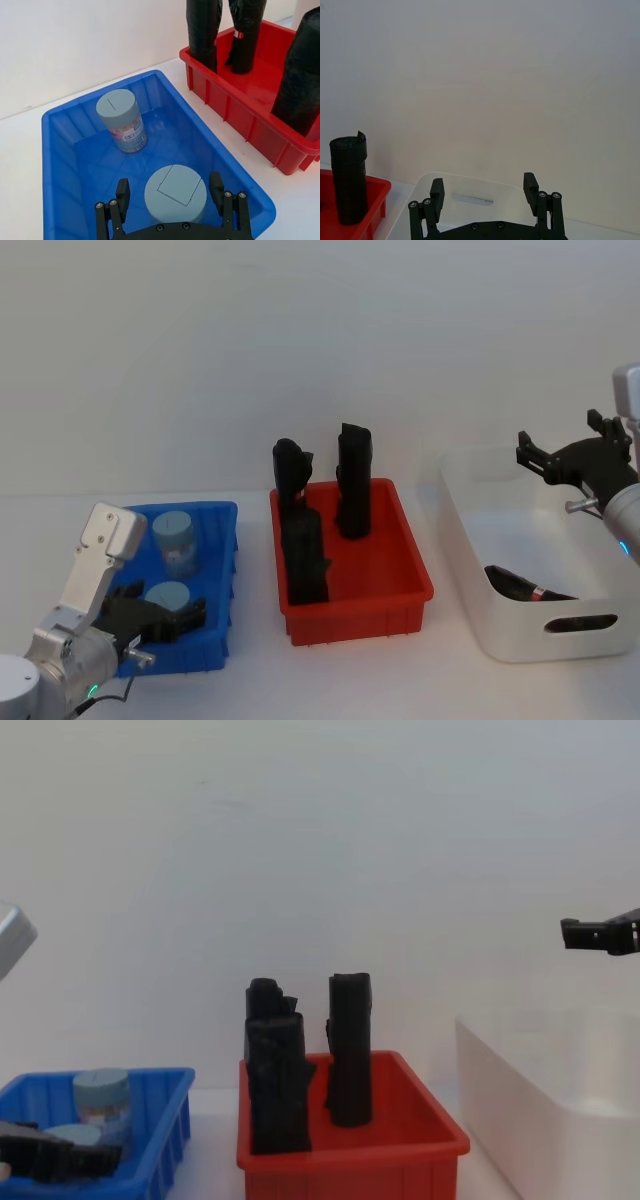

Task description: Pick the cotton swabs from the blue box and place them into the white box.

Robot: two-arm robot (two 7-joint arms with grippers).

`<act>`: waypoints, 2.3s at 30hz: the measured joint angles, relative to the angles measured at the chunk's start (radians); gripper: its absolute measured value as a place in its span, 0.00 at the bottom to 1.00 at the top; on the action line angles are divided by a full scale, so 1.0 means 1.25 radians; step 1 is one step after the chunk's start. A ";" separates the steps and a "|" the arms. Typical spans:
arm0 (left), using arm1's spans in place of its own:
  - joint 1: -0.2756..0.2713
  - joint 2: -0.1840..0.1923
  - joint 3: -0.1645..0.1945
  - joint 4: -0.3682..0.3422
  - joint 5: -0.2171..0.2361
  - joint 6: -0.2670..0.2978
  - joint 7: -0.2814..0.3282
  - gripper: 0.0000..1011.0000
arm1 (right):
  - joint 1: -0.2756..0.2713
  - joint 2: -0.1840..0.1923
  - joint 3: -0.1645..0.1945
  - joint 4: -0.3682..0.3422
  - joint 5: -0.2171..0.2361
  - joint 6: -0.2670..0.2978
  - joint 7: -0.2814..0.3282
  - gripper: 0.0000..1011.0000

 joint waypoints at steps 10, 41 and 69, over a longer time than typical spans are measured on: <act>0.005 0.001 -0.003 -0.003 0.001 0.009 0.011 0.96 | 0.000 0.000 0.000 0.000 0.000 0.000 0.000 0.99; 0.008 0.003 -0.008 -0.015 0.006 0.007 0.025 0.66 | 0.000 0.000 0.000 0.000 0.000 0.000 0.000 0.99; 0.013 0.010 -0.043 -0.133 0.000 -0.170 0.051 0.66 | 0.004 0.001 -0.006 0.000 -0.030 -0.036 0.036 0.99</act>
